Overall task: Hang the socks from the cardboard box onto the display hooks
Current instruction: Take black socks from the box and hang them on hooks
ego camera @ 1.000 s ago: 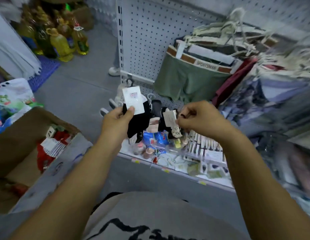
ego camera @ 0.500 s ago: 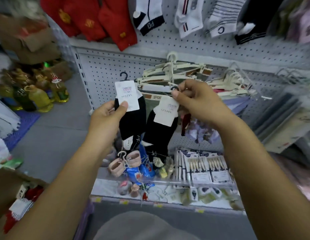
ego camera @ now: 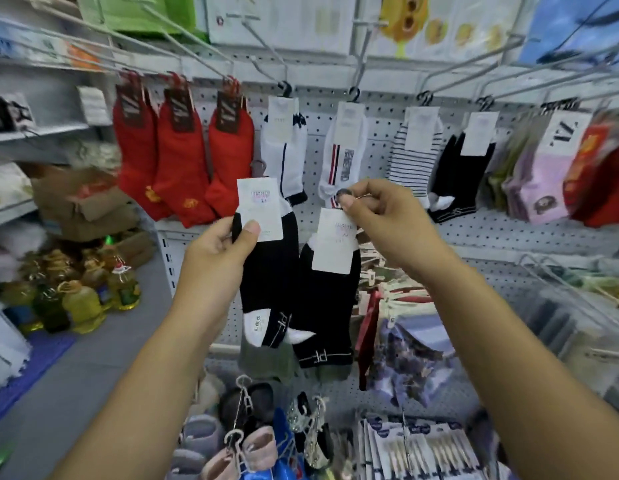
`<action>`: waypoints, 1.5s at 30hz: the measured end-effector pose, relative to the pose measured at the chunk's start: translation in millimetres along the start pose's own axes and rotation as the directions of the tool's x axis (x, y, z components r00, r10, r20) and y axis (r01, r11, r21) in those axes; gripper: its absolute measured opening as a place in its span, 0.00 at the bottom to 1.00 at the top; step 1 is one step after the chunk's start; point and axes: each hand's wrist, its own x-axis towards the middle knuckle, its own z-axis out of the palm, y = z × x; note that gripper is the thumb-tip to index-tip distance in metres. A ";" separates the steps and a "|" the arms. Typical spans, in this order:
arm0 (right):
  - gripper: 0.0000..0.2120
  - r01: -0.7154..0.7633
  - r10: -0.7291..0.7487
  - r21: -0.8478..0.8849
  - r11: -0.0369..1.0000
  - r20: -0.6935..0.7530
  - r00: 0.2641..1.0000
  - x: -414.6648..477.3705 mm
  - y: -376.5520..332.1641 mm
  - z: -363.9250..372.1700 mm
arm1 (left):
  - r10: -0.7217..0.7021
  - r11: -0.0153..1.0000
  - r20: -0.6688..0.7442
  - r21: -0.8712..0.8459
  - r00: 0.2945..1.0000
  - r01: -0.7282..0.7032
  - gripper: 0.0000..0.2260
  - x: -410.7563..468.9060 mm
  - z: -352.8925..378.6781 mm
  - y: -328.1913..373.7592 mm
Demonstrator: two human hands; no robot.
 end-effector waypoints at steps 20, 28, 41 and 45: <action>0.08 -0.158 0.087 -0.076 0.984 -0.574 0.814 53.3 12.3 -56.1 | 0.043 0.990 0.477 0.095 0.878 -0.100 0.06 129.9 88.1 23.5; 0.09 -0.093 0.162 0.132 0.987 -0.831 0.533 43.6 28.8 -142.6 | 0.073 0.978 0.619 0.111 0.782 -0.179 0.07 130.1 171.1 30.4; 0.01 -0.086 0.319 0.411 0.908 -0.542 0.777 125.6 74.0 -235.8 | 0.103 0.973 0.451 0.139 0.887 -0.183 0.06 118.2 254.0 34.8; 0.03 -0.089 0.327 0.469 0.879 -0.456 0.828 142.4 80.8 -241.1 | 0.117 0.975 0.366 0.133 0.923 -0.176 0.06 102.9 257.4 26.8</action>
